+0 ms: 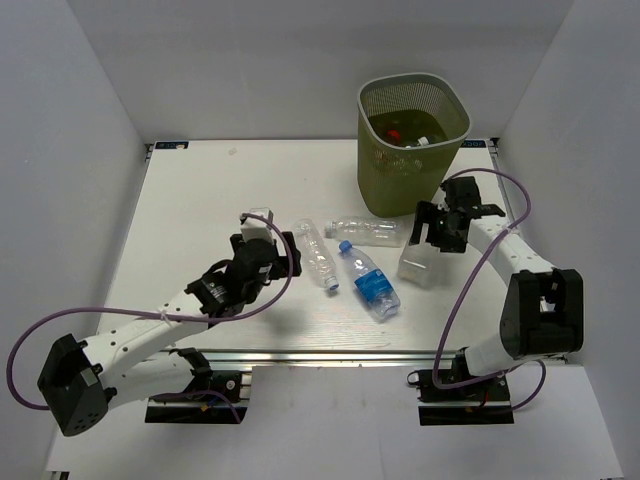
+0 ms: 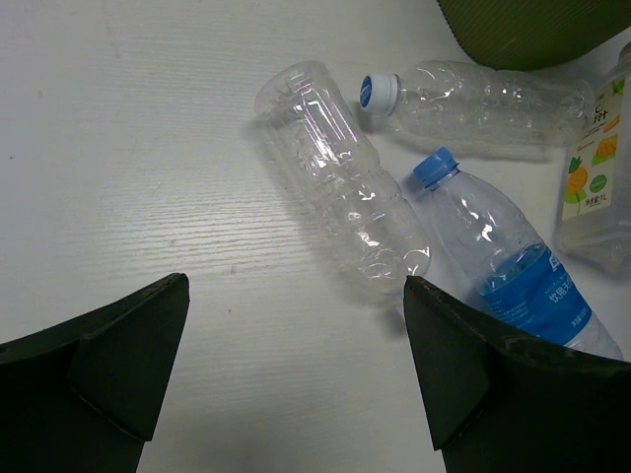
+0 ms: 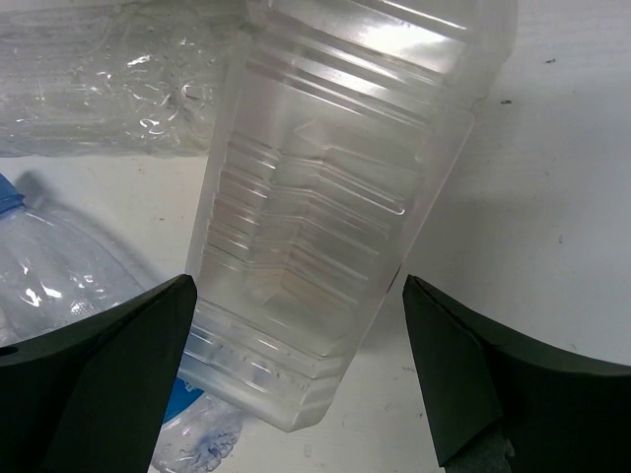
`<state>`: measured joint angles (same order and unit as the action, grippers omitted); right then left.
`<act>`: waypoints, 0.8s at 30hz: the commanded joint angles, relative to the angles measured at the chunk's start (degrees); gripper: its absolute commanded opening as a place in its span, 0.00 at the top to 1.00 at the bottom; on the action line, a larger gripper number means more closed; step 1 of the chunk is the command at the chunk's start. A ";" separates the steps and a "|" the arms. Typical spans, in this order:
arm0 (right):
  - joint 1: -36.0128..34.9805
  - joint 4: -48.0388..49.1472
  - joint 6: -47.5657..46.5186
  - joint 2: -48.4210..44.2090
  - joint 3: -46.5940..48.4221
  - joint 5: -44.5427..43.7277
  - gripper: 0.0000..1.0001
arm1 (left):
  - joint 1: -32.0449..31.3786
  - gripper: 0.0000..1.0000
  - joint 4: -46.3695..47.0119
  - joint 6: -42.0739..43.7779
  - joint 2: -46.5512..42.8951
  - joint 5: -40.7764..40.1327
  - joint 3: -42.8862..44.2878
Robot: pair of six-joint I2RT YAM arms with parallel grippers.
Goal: Put the plastic bottles in the bin
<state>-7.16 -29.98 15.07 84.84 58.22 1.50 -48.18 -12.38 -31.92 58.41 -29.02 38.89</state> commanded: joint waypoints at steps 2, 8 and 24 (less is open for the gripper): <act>-1.01 0.88 1.01 1.12 2.34 -1.15 0.10 | -0.24 0.01 -0.71 -0.86 -2.16 -1.04 -0.75; -1.37 1.32 2.16 -0.46 1.38 1.05 0.10 | -0.24 0.01 -0.71 -0.86 -2.69 -1.04 -1.80; -1.81 3.52 2.50 2.53 -3.90 0.24 0.10 | -0.24 0.01 -0.71 -0.86 -1.46 -0.52 -1.28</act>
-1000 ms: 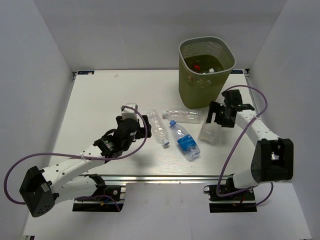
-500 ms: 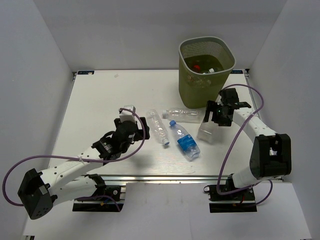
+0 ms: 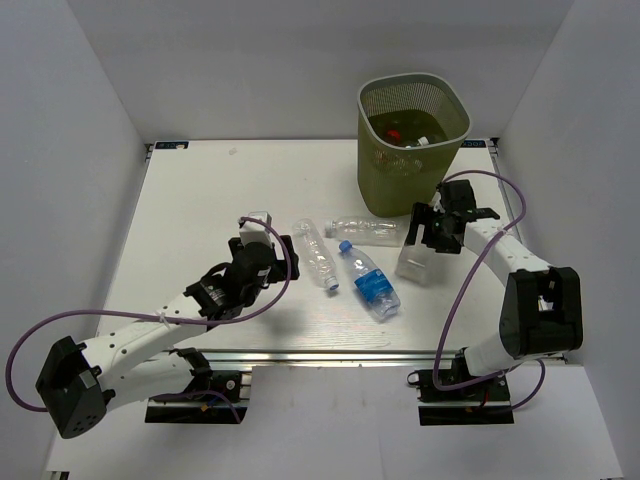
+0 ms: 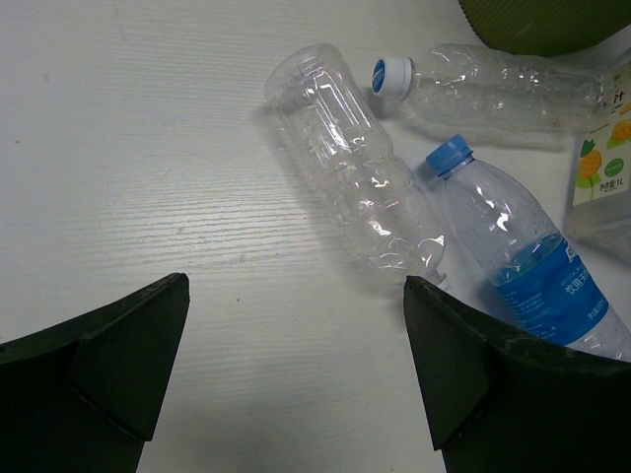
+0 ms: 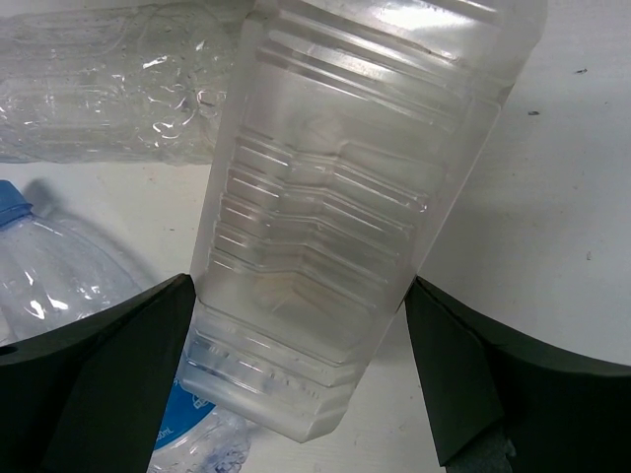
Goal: Put the plastic bottles in the bin
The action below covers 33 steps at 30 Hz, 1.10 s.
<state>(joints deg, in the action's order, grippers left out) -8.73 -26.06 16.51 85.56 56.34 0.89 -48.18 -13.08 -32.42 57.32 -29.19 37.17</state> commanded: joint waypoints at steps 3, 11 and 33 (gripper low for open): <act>-0.84 -0.57 1.85 1.81 -2.02 -0.35 0.10 | -0.24 0.01 -0.01 -0.36 -0.89 -0.34 0.45; -2.26 1.01 2.47 2.42 -7.55 -5.72 0.10 | -0.24 0.01 -1.16 -0.36 -0.89 -0.34 0.45; -1.46 -0.56 1.59 -0.11 -10.11 -3.00 0.25 | -0.24 0.01 -2.83 -0.89 -2.12 0.19 0.98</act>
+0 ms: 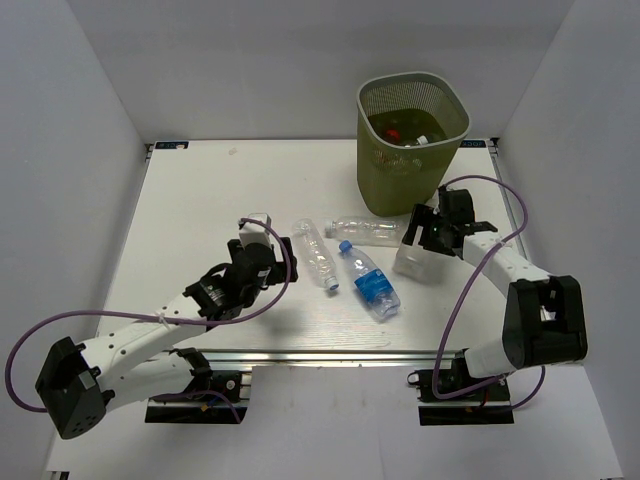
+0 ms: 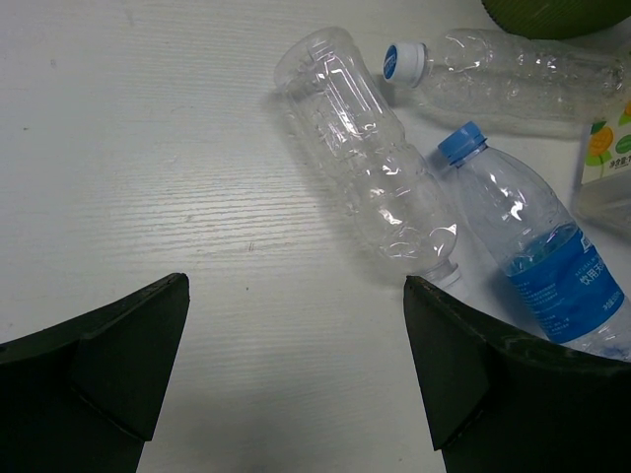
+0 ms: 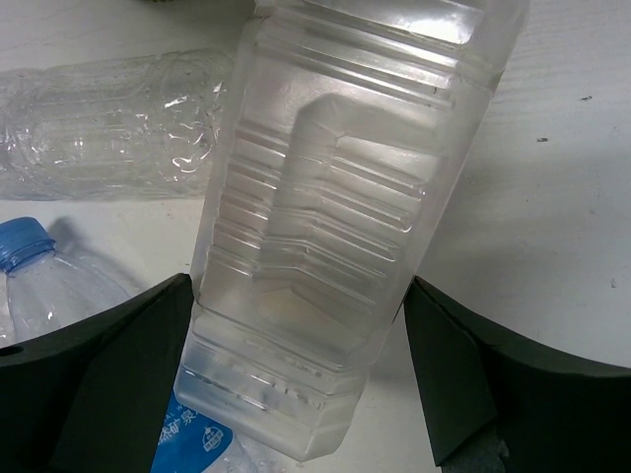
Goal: Put the plastic bottles in the bin
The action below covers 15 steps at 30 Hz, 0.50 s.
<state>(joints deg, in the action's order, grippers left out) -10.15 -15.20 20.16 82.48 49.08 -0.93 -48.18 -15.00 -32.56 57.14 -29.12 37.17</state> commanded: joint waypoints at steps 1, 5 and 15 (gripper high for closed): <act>0.04 -11.78 -2.14 2.26 -2.68 -0.57 0.27 | -0.24 0.01 -0.90 -0.75 -2.47 0.12 0.45; -0.30 -12.66 -3.02 -4.85 -2.67 0.22 0.31 | -0.24 0.01 -0.90 -0.75 -2.48 0.12 -0.08; 0.22 -15.29 1.72 -18.75 -1.19 0.40 0.37 | -0.24 0.01 2.43 0.39 -0.10 1.79 0.45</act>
<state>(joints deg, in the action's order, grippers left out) -10.15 -28.73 20.01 66.72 46.28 -0.47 -48.18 -14.46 -32.73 57.34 -28.12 37.17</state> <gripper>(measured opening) 0.766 0.990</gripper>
